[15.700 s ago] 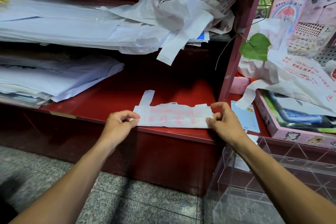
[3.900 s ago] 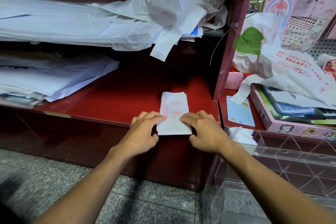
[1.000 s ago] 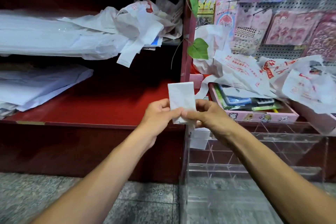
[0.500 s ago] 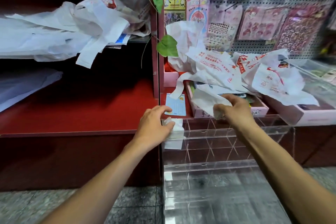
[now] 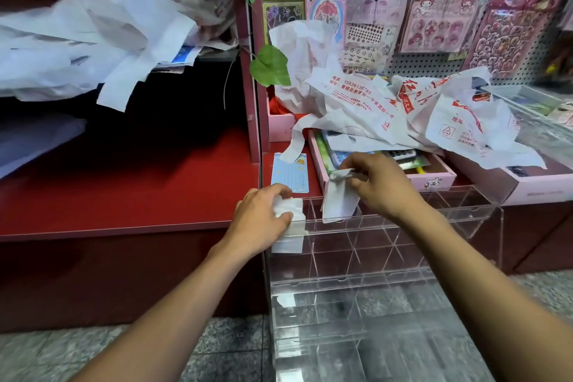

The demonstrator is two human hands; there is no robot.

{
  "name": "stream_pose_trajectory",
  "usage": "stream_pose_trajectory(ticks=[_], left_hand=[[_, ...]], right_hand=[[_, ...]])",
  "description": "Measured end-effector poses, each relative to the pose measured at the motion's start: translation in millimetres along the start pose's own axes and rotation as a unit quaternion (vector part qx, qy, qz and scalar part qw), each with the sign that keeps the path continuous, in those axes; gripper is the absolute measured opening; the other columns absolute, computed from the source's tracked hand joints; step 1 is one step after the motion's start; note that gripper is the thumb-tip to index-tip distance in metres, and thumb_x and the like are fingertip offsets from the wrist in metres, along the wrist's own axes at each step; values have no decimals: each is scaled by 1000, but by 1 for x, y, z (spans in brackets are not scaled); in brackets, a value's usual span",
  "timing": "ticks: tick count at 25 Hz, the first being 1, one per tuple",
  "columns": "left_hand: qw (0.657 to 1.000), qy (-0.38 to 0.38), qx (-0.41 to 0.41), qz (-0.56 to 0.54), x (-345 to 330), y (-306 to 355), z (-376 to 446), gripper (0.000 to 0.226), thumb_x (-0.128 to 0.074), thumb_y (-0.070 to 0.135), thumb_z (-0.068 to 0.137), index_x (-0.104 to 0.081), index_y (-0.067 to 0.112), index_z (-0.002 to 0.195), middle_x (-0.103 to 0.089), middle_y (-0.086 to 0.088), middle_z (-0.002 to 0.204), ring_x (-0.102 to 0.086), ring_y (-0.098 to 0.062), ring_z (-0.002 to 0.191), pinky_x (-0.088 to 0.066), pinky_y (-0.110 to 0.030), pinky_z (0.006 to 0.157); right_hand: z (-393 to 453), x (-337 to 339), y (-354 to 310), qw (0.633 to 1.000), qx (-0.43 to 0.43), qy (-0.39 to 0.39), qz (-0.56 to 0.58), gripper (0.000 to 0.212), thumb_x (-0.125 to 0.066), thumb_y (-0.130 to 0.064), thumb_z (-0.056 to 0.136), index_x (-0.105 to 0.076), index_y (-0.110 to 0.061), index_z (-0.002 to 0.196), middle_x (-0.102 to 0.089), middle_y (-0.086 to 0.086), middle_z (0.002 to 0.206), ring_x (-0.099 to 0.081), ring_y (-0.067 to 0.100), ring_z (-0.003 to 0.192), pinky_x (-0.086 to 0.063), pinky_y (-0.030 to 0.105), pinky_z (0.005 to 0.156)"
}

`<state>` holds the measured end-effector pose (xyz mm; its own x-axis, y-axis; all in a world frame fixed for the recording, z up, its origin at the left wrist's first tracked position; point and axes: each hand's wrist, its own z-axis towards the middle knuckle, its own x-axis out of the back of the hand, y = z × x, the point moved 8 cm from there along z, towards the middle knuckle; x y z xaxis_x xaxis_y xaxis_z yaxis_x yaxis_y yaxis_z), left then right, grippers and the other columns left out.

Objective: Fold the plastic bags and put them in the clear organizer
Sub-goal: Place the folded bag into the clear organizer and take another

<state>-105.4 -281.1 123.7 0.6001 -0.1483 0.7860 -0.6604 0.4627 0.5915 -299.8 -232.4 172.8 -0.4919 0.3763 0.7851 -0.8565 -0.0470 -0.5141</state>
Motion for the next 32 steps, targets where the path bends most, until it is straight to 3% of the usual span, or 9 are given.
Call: stream_pose_trajectory(ticks=[5,8,11,15,18,21,23,27,32], left_hand=[[1000,1,-3,-3,1,-2,-1,36,-68,23,88,-61,28,123,-46,16,95,-49,-18,114,-39,-35,100],[1000,-2,-6,-4,1,-2,0,36,-68,23,88,-61,28,124,-44,18,92,-48,-17,114,-39,-32,98],[1000,-7,-3,-7,1,-3,0,37,-68,23,88,-60,28,124,-45,17,94,-48,-17,114,-38,-30,97],[1000,-8,-1,-3,0,-6,1,37,-68,24,88,-60,28,124,-47,12,101,-48,-18,115,-39,-33,99],[1000,-13,0,-5,-3,-7,1,37,-67,22,87,-60,28,123,-59,8,113,-49,-18,114,-40,-35,100],[1000,-1,-8,-22,-3,-7,0,40,-66,18,84,-60,27,123,-61,9,125,-48,-16,116,-39,-35,101],[999,13,-9,-34,1,-8,1,44,-65,16,84,-60,26,126,-60,10,127,-47,-14,118,-37,-30,101],[997,50,-12,-53,10,-12,3,39,-64,14,86,-62,25,123,-60,13,124,-47,-10,114,-33,-22,95],[995,70,-10,-64,17,-23,6,33,-64,15,88,-63,25,120,-61,14,120,-43,-3,107,-28,-17,88]], right_hand=[[5,-41,6,992,-15,-104,-73,21,-60,-4,87,-72,-14,100,-68,1,91,-63,22,90,-45,28,72],[8,-45,8,992,-19,-85,-87,15,-67,-7,84,-74,-15,96,-69,1,94,-64,21,89,-49,30,74],[8,-48,5,991,-2,-54,-125,11,-70,-14,83,-68,-16,94,-55,-3,91,-57,21,87,-45,31,69],[5,-42,6,994,-38,-62,-77,16,-58,-7,79,-59,-19,89,-58,-6,82,-58,21,80,-46,32,66],[1,-18,15,996,-74,18,-49,15,-55,-6,79,-59,-17,88,-61,-1,81,-57,24,77,-47,34,65],[1,9,22,985,-80,142,-54,18,-55,-10,82,-63,-14,98,-61,8,100,-56,29,92,-48,40,76],[10,15,26,978,-87,166,-92,23,-54,-16,87,-65,-14,107,-60,12,117,-51,32,106,-44,41,87],[35,6,31,974,-80,110,-183,38,-50,-32,95,-59,-18,129,-42,14,148,-31,36,137,-31,49,108],[66,1,65,949,-185,-15,-255,60,-46,-44,89,-45,-7,137,-31,13,154,-16,40,146,-18,53,118]])
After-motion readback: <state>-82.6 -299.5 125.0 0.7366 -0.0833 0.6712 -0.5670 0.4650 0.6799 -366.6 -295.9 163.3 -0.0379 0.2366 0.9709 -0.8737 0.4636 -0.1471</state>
